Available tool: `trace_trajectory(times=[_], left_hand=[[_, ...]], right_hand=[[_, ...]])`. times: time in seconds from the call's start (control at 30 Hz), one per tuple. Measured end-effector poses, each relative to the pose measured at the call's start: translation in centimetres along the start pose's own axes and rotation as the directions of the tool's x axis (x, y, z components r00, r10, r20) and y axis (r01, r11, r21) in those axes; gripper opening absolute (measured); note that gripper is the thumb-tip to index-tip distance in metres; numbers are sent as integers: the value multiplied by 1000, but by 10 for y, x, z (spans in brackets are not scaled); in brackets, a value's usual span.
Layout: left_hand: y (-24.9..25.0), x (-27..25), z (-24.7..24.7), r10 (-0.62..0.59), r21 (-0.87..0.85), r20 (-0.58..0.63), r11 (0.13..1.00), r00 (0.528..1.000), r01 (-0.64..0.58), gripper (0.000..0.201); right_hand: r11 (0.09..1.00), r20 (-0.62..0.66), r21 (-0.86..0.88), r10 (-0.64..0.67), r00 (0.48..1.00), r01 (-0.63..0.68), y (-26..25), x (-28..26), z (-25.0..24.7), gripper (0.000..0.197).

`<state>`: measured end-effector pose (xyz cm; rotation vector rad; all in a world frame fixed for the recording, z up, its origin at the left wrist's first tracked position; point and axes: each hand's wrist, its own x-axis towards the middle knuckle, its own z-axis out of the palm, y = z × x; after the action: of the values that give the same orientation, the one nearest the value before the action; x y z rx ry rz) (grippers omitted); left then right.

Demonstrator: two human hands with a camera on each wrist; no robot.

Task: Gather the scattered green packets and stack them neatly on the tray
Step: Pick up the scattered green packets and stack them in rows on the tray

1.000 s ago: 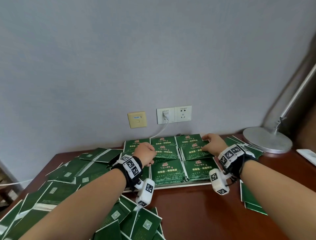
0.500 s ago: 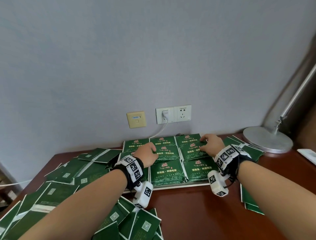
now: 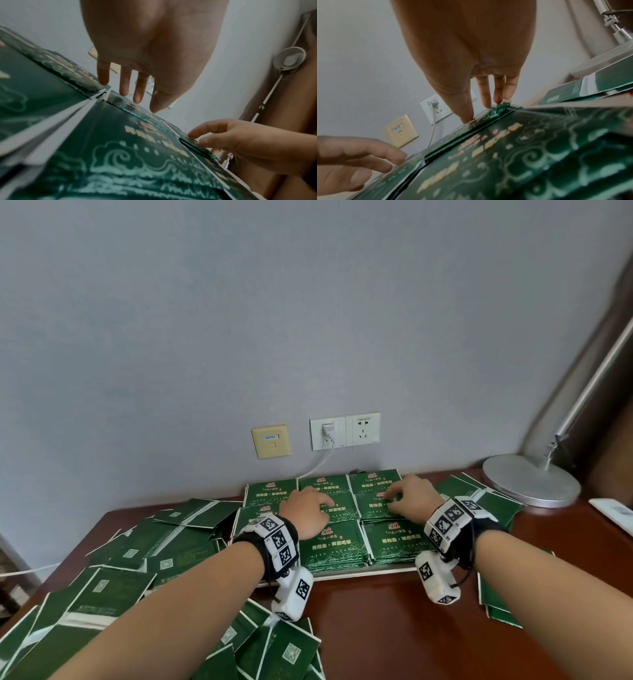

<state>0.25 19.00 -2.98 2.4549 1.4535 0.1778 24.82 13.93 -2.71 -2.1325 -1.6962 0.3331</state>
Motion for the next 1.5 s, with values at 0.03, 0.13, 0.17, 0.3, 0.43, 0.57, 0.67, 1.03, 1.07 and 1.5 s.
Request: trace_trajectory(times=[0.03, 0.13, 0.17, 0.3, 0.43, 0.57, 0.67, 1.03, 1.07, 1.5], left_hand=[[1, 0, 1, -9, 29, 32, 1000, 999, 8, 40], [1, -1, 3, -28, 70, 101, 997, 995, 21, 43], [1, -1, 3, -28, 71, 103, 997, 994, 20, 44], [2, -5, 2, -28, 56, 85, 998, 996, 23, 45], [15, -11, -4, 7, 29, 17, 1000, 1000, -8, 41], [42, -20, -10, 69, -20, -36, 997, 997, -70, 38], [69, -29, -10, 136, -50, -62, 989, 989, -140, 35], [171, -47, 8, 289, -45, -52, 956, 956, -291, 35], [179, -47, 11, 301, -47, -50, 952, 952, -304, 34], [252, -19, 52, 323, 11, 88, 945, 942, -325, 38]], right_hand=[[1000, 10, -20, -6, 1000, 6, -1, -1, 2, 20], [998, 31, -62, 2, 1000, 0, 0, -3, 5, 23], [998, 35, -62, 2, 999, 1, 0, -4, 4, 24], [999, -9, -49, -7, 1000, 6, -3, -13, -3, 24], [1000, -34, -4, -22, 999, 21, -3, -28, -21, 27], [1000, -58, 10, -1, 998, 1, 6, -49, -45, 34], [999, -83, 5, 39, 996, -38, 21, -72, -63, 37], [969, -82, 29, 249, 965, -247, 100, -154, -108, 46], [967, -76, 30, 254, 964, -252, 109, -158, -110, 45], [930, -29, 77, 363, 931, -360, 185, -193, -121, 54]])
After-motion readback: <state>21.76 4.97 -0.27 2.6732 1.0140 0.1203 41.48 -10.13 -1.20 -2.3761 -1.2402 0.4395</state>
